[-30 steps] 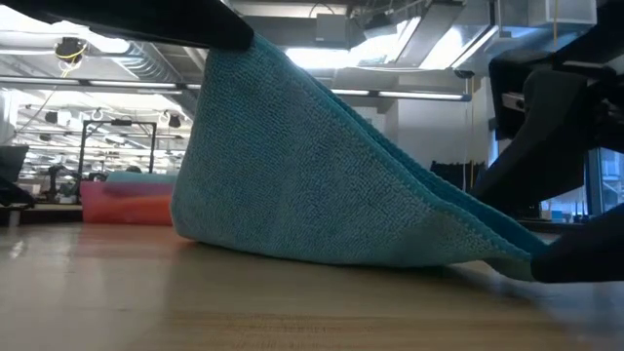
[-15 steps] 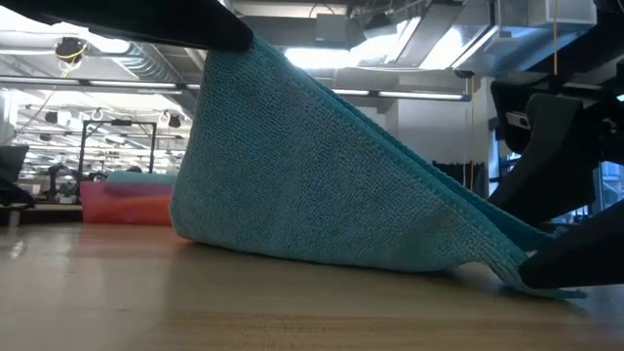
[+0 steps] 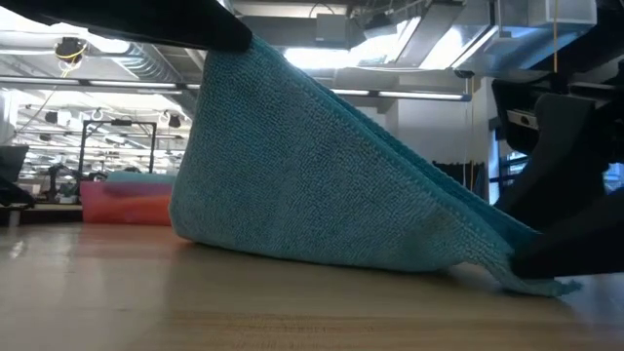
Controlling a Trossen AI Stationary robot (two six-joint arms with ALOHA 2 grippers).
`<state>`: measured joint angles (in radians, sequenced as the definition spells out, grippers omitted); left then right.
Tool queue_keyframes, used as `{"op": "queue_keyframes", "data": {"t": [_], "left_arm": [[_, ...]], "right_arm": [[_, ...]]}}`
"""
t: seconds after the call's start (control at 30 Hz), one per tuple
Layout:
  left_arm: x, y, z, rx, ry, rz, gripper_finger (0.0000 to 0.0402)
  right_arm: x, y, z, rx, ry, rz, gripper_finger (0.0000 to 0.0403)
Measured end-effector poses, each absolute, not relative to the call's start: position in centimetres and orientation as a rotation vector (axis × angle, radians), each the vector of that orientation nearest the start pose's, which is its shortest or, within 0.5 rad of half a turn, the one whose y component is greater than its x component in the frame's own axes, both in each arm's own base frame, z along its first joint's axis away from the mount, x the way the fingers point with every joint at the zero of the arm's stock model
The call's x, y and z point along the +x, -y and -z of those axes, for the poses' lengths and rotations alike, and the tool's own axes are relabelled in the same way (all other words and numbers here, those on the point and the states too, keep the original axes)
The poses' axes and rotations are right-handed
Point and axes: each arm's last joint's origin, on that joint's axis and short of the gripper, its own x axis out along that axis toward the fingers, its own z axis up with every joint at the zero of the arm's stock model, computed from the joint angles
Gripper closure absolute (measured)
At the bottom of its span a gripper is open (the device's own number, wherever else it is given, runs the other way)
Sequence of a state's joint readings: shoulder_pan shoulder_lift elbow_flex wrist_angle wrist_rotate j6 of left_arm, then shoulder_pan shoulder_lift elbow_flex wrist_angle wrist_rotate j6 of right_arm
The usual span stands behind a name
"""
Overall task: Roll microfiber towels into tight, uniform cylinder then place into a basket
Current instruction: Fold the blue microfiber towel
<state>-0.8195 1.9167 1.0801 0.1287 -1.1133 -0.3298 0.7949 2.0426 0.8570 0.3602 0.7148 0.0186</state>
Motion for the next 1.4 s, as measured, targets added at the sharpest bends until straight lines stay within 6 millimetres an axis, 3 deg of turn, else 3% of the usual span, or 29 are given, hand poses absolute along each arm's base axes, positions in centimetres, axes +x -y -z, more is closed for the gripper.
{"op": "queue_keyframes", "data": {"t": [0.17,0.53,0.67,0.8,0.93,1.13,1.4], "left_arm": [[27.8,26.0,-15.8,0.260,-0.349,-0.337,0.0401],[26.6,27.4,-15.9,0.183,-0.342,-0.261,0.0401],[25.7,28.4,-16.6,0.088,-0.342,-0.186,0.0401],[24.9,29.0,-16.5,0.104,-0.351,-0.166,0.0401],[24.2,28.7,-16.5,0.172,-0.367,-0.195,0.0401],[22.6,27.6,-18.0,0.197,-0.389,-0.256,0.0401],[21.6,23.8,-17.9,0.146,-0.550,-0.414,0.0401]], "right_arm": [[26.2,-24.0,-7.3,-0.583,-0.632,-0.079,0.0390],[27.8,-26.6,-10.0,-0.634,-0.797,-0.094,0.0399],[28.1,-27.8,-12.0,-0.581,-0.776,-0.149,0.0400],[28.1,-28.0,-14.1,-0.515,-0.743,-0.209,0.0401],[28.7,-27.0,-16.3,-0.478,-0.714,-0.230,0.0401],[30.4,-24.2,-19.2,-0.442,-0.682,-0.200,0.0402],[33.7,-17.8,-18.7,-0.353,-0.789,-0.119,0.0403]]}}
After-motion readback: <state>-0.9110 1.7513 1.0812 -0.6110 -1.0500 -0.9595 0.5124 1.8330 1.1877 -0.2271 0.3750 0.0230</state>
